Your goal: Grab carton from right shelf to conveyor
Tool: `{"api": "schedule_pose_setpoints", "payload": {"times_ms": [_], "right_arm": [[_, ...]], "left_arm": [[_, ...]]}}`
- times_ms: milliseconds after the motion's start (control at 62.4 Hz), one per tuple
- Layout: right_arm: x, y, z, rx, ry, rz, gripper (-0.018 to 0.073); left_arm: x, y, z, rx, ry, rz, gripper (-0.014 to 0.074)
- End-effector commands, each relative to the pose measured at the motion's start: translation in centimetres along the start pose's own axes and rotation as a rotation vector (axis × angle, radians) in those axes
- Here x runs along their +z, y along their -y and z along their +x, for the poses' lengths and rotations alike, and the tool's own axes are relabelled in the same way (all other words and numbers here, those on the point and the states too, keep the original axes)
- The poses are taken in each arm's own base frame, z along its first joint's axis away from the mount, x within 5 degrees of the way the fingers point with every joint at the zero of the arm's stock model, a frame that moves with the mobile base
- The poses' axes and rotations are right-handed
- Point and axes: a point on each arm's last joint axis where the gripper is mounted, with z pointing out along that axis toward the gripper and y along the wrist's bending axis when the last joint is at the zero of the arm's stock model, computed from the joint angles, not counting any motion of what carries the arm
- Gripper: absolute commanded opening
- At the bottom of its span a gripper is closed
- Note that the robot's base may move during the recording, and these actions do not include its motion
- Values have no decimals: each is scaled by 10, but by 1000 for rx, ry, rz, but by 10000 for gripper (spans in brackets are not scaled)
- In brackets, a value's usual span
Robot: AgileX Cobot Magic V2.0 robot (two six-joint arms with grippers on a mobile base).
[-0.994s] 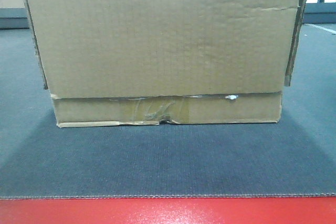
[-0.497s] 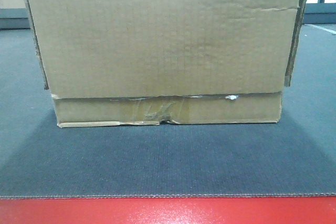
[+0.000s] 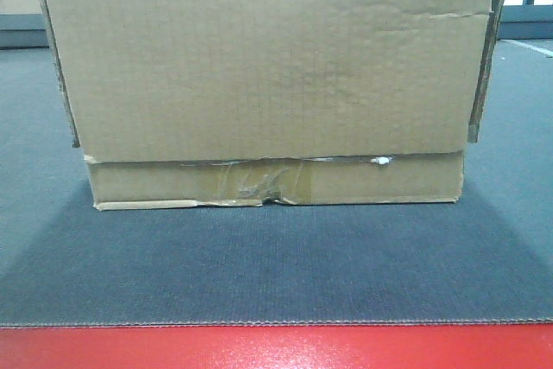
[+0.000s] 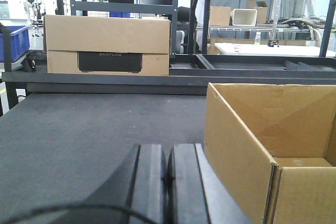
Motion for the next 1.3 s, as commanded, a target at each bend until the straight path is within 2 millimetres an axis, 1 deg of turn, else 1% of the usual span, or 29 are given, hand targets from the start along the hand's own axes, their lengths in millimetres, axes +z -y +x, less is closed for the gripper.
{"api": "schedule_pose_setpoints", "payload": {"times_ms": [0, 433, 513, 641, 690, 770, 834, 930, 962, 978, 1010, 1042, 1283], "right_arm": [[-1, 0, -3, -19, 34, 5, -59], [-1, 0, -3, -19, 34, 5, -59], [-1, 0, -3, -19, 34, 5, -59], [-1, 0, -3, -19, 34, 5, -59], [-1, 0, -3, -19, 34, 5, -59], [-1, 0, -3, -19, 34, 5, -59], [-1, 0, -3, -19, 34, 5, -59], [-1, 0, -4, -19, 36, 5, -59], [-1, 0, -4, -19, 36, 5, -59], [-1, 0, -4, -19, 36, 5, -59], [-1, 0, -4, -19, 36, 5, -59], [-1, 0, -4, -19, 38, 5, -59], [-1, 0, -4, -19, 42, 4, -59]], "left_arm": [[-1, 0, -2, -2, 21, 3, -6], [-1, 1, -2, -18, 22, 8, -6], [-6, 0, 0, -22, 42, 0, -6], [-14, -1, 23, -42, 42, -25, -6], [-16, -2, 37, -40, 40, -42, -6], [-16, -3, 67, -37, 22, -61, -6], [-9, -3, 100, -36, -39, -71, -6], [-5, -4, 129, -35, -66, -72, -6], [-4, -3, 128, -34, -39, -67, -6], [-4, -3, 130, -37, -55, -69, -6], [-5, -4, 139, -46, -153, -83, -6], [-6, -5, 141, -47, -181, -87, -6], [-6, -5, 143, -48, -200, -89, -6]]}}
